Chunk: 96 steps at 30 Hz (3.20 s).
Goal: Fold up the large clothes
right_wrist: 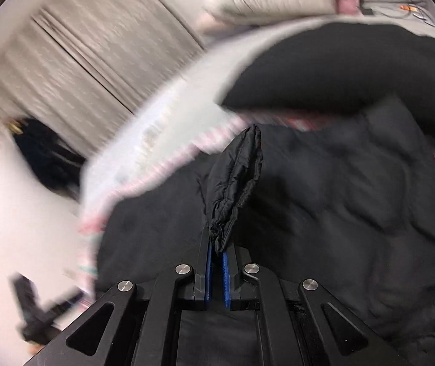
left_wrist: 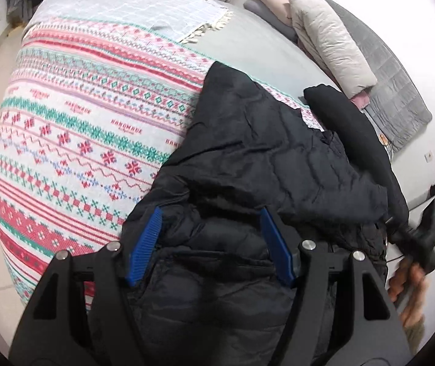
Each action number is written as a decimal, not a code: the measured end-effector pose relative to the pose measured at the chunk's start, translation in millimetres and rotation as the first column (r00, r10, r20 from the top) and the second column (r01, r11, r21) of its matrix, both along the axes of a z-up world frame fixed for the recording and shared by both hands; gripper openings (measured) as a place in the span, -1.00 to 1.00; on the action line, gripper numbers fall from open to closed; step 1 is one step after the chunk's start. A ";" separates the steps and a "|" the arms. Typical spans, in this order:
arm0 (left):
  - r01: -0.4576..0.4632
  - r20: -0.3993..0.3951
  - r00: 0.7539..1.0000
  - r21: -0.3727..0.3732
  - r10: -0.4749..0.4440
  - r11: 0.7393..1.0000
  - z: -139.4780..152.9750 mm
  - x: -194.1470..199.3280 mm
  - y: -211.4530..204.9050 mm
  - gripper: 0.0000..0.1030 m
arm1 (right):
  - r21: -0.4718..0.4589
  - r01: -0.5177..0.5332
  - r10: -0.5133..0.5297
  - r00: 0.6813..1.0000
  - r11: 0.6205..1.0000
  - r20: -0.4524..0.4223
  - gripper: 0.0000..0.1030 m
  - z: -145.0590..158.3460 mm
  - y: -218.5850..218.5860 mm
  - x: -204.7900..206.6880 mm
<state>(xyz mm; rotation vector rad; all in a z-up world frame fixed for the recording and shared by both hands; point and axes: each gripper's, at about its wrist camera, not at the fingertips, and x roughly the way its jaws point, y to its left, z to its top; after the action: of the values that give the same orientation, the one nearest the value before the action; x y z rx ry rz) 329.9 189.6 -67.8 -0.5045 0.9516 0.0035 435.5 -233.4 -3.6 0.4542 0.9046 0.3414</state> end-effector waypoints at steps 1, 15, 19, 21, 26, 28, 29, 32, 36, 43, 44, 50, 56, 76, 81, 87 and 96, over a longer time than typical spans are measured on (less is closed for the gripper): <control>-0.003 -0.007 1.000 0.001 0.003 1.000 -1.9 1.3 -0.3 0.32 | -0.023 0.000 -0.001 0.999 1.000 -0.041 -0.86 -19.3 0.9 2.7; -0.005 -0.012 1.000 0.058 0.006 0.998 -2.4 -2.9 11.5 0.32 | 0.027 0.064 -0.060 0.989 0.998 -0.136 -0.64 -15.4 -73.9 -8.8; 0.018 -0.005 1.000 0.069 -0.018 0.997 -1.5 -3.4 3.0 0.32 | 0.028 0.088 -0.086 0.993 0.996 -0.084 -0.62 -10.6 -87.9 -6.8; 0.025 -0.003 1.000 0.066 -0.025 0.998 -0.3 -3.6 -0.9 0.32 | 0.041 0.038 -0.035 0.998 0.998 -0.053 -0.62 -7.5 -73.5 -3.9; 0.046 0.000 0.999 0.079 -0.046 0.996 0.6 -6.1 -9.8 0.32 | -0.013 -0.042 0.041 0.997 0.999 -0.069 -0.48 -9.4 -14.2 16.2; 0.054 -0.001 0.999 0.102 -0.054 0.993 -0.3 -7.1 -10.6 0.32 | -0.054 -0.033 0.028 0.996 0.998 -0.088 -0.41 -17.1 -3.7 23.5; 0.057 -0.003 0.998 0.108 -0.057 0.993 -0.9 -7.1 -10.0 0.32 | -0.064 -0.033 0.027 0.995 0.997 -0.101 -0.41 -24.5 0.8 26.2; 0.059 -0.007 0.998 0.114 -0.058 0.992 -1.7 -7.3 -5.5 0.32 | -0.080 -0.065 0.053 0.989 0.995 -0.137 -0.81 -42.4 14.2 27.5; 0.056 -0.016 0.998 0.127 -0.054 0.990 -2.6 -7.4 0.8 0.32 | -0.076 -0.109 0.094 0.979 0.991 -0.179 -0.83 -36.8 18.7 11.6; 0.071 -0.017 0.997 0.124 -0.070 0.990 0.9 -22.6 5.3 0.32 | -0.054 -0.128 0.110 0.961 0.990 -0.253 -0.64 -58.7 -2.7 -1.4; 0.078 -0.010 0.997 0.127 -0.078 0.989 3.2 -27.8 5.4 0.32 | -0.040 -0.114 0.101 0.965 0.993 -0.242 -0.58 -51.7 -6.8 -5.4; 0.113 0.010 0.993 0.156 -0.116 0.981 7.1 -61.6 7.8 0.32 | -0.098 -0.136 0.125 0.986 0.986 -0.111 -0.10 0.7 -30.5 -53.2; 0.111 0.001 0.994 0.145 -0.112 0.983 -11.7 -101.6 13.8 0.32 | -0.131 -0.153 0.127 0.974 0.980 -0.190 -0.06 -30.5 -70.2 -104.7; -0.008 -0.033 0.999 -0.160 0.003 0.987 -53.0 -216.9 56.3 0.32 | 0.021 0.143 -0.137 0.977 0.990 -0.162 0.18 -58.8 -192.0 -258.8; -0.064 -0.081 0.996 -0.302 0.041 0.951 -82.4 -240.8 62.2 0.45 | 0.080 0.240 -0.216 0.949 0.968 -0.228 0.19 -80.6 -219.0 -289.2; -0.094 -0.043 0.996 -0.411 0.084 0.907 -90.9 -253.4 55.7 0.49 | 0.257 0.296 -0.211 0.926 0.920 -0.313 0.27 -107.3 -232.2 -317.6; -0.184 -0.078 0.982 -0.590 0.171 0.786 -120.6 -272.5 55.7 0.51 | 0.288 0.355 -0.245 0.902 0.889 -0.356 0.37 -128.7 -231.1 -341.4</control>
<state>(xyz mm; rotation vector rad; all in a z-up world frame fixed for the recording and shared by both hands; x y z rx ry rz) 57.5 245.3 -188.5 -1.1845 0.9132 -0.1262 94.1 -464.4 -132.3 0.9891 1.0639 0.1386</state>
